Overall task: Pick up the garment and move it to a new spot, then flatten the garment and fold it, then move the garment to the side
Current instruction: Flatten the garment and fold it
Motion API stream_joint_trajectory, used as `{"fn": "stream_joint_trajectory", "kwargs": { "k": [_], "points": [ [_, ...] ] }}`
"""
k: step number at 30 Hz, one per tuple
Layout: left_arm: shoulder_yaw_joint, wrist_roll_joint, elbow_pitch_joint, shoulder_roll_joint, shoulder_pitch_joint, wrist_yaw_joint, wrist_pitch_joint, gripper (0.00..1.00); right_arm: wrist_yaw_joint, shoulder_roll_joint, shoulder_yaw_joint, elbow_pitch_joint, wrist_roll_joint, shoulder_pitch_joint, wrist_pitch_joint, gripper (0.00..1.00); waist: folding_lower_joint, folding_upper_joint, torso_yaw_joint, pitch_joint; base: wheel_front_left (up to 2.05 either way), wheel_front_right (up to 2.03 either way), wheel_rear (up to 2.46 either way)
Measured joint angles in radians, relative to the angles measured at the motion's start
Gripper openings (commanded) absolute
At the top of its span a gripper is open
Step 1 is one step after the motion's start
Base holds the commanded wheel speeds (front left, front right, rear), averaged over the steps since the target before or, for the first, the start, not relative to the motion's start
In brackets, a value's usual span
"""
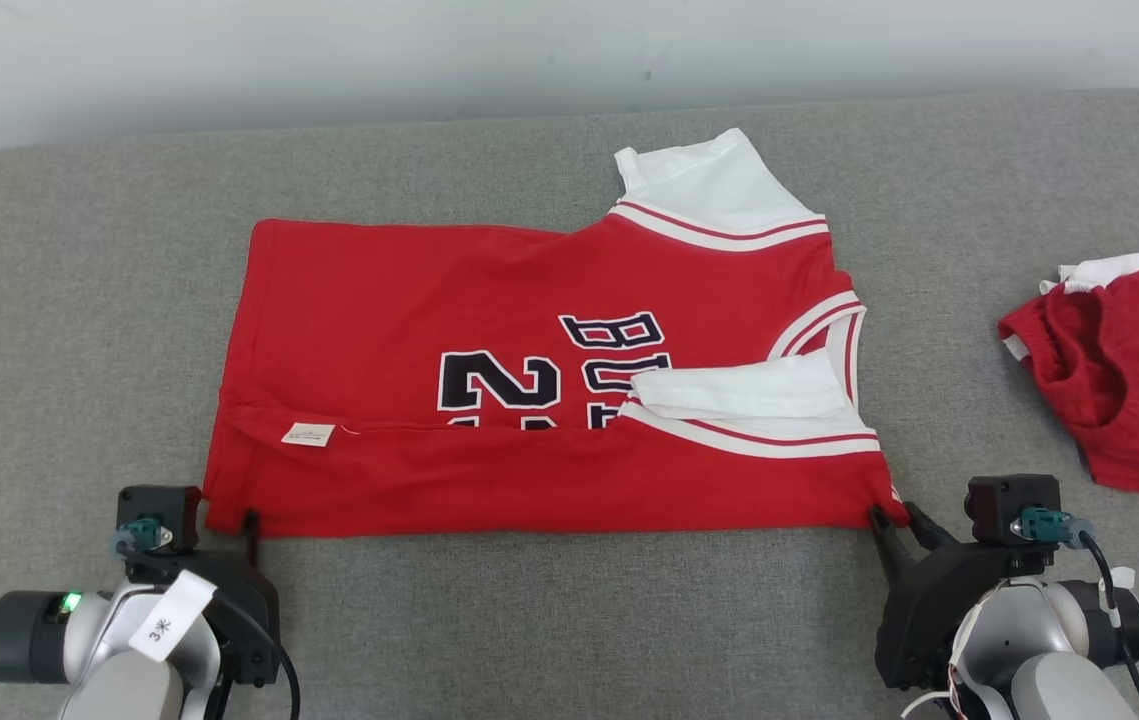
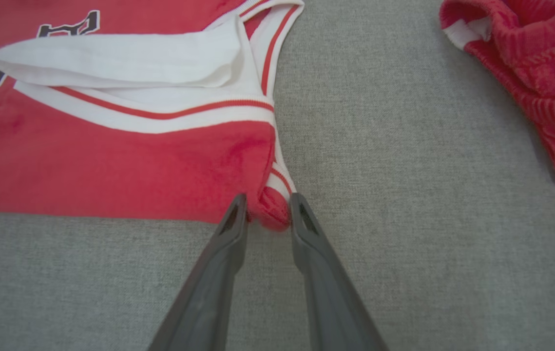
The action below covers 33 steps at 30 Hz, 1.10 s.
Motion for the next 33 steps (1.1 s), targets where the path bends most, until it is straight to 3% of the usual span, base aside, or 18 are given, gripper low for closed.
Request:
{"fn": "stream_joint_trajectory", "kwargs": {
  "k": [3,4,6,8,21,33],
  "points": [
    [-0.003,0.0,0.008,-0.001,0.0,-0.009,-0.001,0.16,0.0,0.0,0.003,0.0,-0.006,0.0,0.001,0.3,0.0,0.0,-0.001,-0.003,0.0,0.0,0.0],
    [-0.004,-0.001,0.01,0.0,0.0,-0.016,-0.001,0.0,0.0,0.0,0.004,0.0,-0.006,0.0,0.002,0.21,0.0,0.0,-0.002,-0.004,0.0,0.0,0.0],
    [-0.005,-0.002,0.014,-0.001,0.0,-0.017,-0.002,0.0,0.0,0.0,0.007,0.0,-0.006,0.0,0.009,0.14,0.0,0.0,-0.002,-0.007,0.0,0.0,0.0],
    [-0.006,-0.002,0.017,-0.001,0.0,-0.017,-0.004,0.0,0.0,0.0,0.009,0.001,-0.006,0.0,0.009,0.0,0.0,0.0,-0.003,-0.01,0.0,0.0,0.0],
    [0.004,-0.047,0.023,-0.001,0.011,-0.043,-0.019,0.0,0.001,0.0,0.001,-0.013,0.005,0.033,0.018,0.0,0.0,0.0,-0.006,-0.037,0.0,0.0,0.0],
    [0.031,-0.121,-0.094,0.001,0.19,-0.07,-0.026,0.0,0.028,-0.03,-0.05,-0.134,0.077,0.159,0.05,0.0,-0.0001,0.0,-0.003,-0.068,0.0,0.0,0.0]
  ]
}}
